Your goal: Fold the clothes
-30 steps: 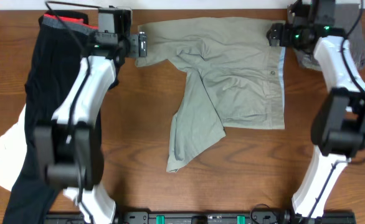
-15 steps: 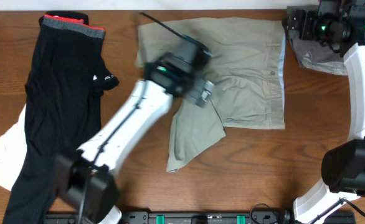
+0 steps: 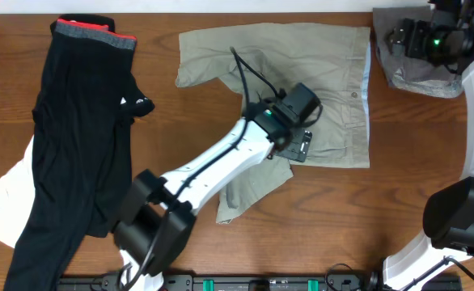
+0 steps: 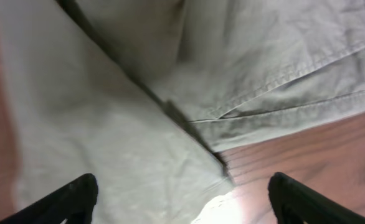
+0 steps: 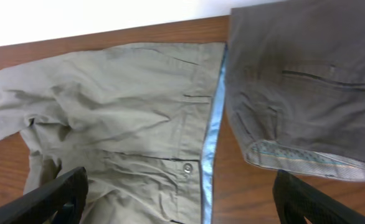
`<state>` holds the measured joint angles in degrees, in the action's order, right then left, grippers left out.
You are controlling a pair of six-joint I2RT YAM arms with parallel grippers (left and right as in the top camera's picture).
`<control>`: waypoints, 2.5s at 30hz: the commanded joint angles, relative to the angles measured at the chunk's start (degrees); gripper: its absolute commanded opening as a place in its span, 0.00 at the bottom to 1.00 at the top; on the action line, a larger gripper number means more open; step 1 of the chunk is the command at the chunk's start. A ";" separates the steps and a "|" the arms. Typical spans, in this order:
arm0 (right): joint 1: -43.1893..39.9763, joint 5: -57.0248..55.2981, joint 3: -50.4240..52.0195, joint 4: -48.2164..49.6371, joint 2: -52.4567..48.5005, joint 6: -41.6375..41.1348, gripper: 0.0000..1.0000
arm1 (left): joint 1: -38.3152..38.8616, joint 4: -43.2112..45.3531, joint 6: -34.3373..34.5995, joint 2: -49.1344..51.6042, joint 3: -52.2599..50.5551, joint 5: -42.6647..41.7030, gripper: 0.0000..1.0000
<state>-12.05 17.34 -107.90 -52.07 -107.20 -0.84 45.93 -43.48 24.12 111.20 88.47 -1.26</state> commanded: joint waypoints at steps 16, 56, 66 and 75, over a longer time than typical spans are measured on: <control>-1.44 0.48 0.02 -0.24 -0.39 -0.81 0.93 | 1.40 1.73 5.14 9.88 -0.42 0.92 0.39; -0.76 -0.37 9.75 1.07 -0.83 -0.61 0.92 | -37.22 -2.16 -8.92 6.60 9.27 16.11 0.11; 0.83 4.85 10.69 1.09 0.09 3.72 0.89 | -40.70 -4.37 -10.43 4.13 9.40 15.50 0.98; 5.75 6.16 10.71 -12.52 1.88 3.69 0.78 | -40.72 -27.82 -9.46 -7.58 9.27 2.71 0.98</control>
<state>-8.84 22.26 -97.36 -62.41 -107.48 2.22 5.15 -68.38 14.55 106.72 97.73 6.15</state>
